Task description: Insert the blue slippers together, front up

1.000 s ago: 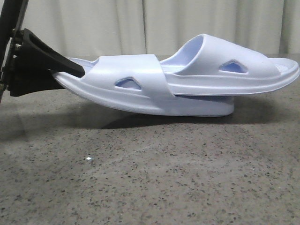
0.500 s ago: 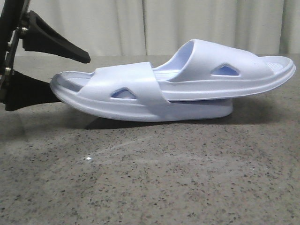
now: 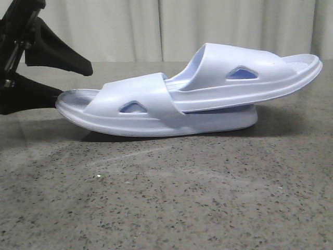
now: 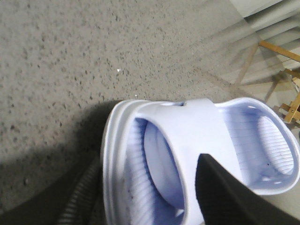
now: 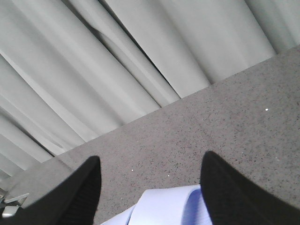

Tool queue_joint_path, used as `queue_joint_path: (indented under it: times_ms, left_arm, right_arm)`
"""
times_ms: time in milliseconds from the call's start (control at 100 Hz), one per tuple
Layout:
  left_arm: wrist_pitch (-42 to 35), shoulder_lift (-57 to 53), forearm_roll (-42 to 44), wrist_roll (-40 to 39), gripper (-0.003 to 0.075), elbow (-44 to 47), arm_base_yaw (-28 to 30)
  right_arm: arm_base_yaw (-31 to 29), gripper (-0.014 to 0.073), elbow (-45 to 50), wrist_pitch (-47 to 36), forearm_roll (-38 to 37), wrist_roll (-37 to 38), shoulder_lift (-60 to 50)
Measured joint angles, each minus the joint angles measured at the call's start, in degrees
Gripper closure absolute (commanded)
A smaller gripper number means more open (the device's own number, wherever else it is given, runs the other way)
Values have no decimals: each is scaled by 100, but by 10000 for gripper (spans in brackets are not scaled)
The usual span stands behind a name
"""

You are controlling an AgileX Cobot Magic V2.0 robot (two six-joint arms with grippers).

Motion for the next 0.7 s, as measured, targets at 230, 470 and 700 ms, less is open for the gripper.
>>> queue_joint_path:
  times_ms: [230,470,700]
  left_arm:
    - [-406,0,-37,910,325,-387,0]
    - [-1217,-580,-50,1951,326,-507,0]
    - [-2229,-1830,280,2260,326,-520,0]
  right_arm:
    - [0,200,0,59,-45,0,0]
    - [-10,200,0,206,-689,0,0]
    - [-9,200,0,252,-1604,0,0]
